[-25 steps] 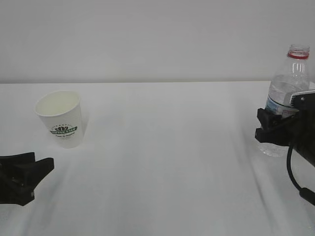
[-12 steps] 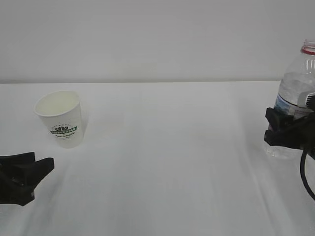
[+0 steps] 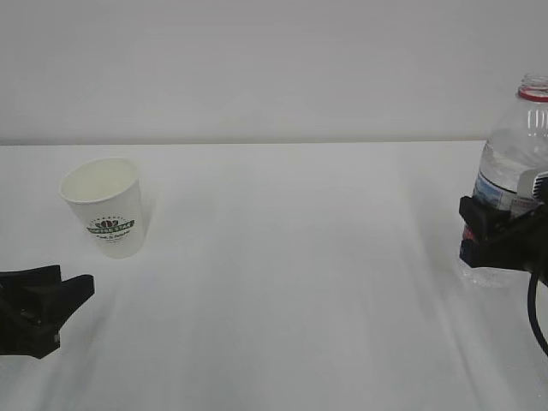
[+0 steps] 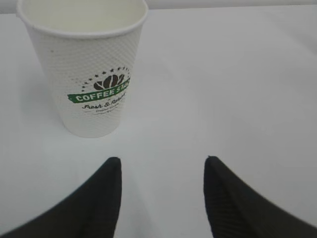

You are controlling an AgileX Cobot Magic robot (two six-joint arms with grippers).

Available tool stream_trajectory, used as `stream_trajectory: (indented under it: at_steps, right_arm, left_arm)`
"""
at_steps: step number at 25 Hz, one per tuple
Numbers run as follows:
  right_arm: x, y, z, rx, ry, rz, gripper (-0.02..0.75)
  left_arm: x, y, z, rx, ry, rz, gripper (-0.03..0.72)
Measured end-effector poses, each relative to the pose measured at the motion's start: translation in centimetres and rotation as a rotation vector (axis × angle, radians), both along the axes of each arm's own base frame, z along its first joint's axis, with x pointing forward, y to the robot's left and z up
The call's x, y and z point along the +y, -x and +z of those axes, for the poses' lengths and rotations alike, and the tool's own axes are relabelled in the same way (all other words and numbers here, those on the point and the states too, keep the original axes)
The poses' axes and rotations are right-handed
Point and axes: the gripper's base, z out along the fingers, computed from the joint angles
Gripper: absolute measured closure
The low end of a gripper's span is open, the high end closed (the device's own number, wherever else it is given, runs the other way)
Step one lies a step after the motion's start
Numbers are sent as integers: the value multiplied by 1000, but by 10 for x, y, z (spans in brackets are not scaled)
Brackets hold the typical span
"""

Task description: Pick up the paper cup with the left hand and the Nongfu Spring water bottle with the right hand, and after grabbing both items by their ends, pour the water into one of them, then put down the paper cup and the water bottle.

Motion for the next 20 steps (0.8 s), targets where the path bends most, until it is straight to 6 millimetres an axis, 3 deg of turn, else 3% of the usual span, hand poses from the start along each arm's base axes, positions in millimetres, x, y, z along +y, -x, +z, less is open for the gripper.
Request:
stream_trajectory:
  at_steps: [11, 20]
  right_arm:
    - [1, 3, 29, -117, -7, 18, 349]
    - [-1, 15, 30, -111, -9, 9, 348]
  left_arm:
    - [2, -1, 0, 0, 1, 24, 298]
    - [2, -1, 0, 0, 2, 26, 298]
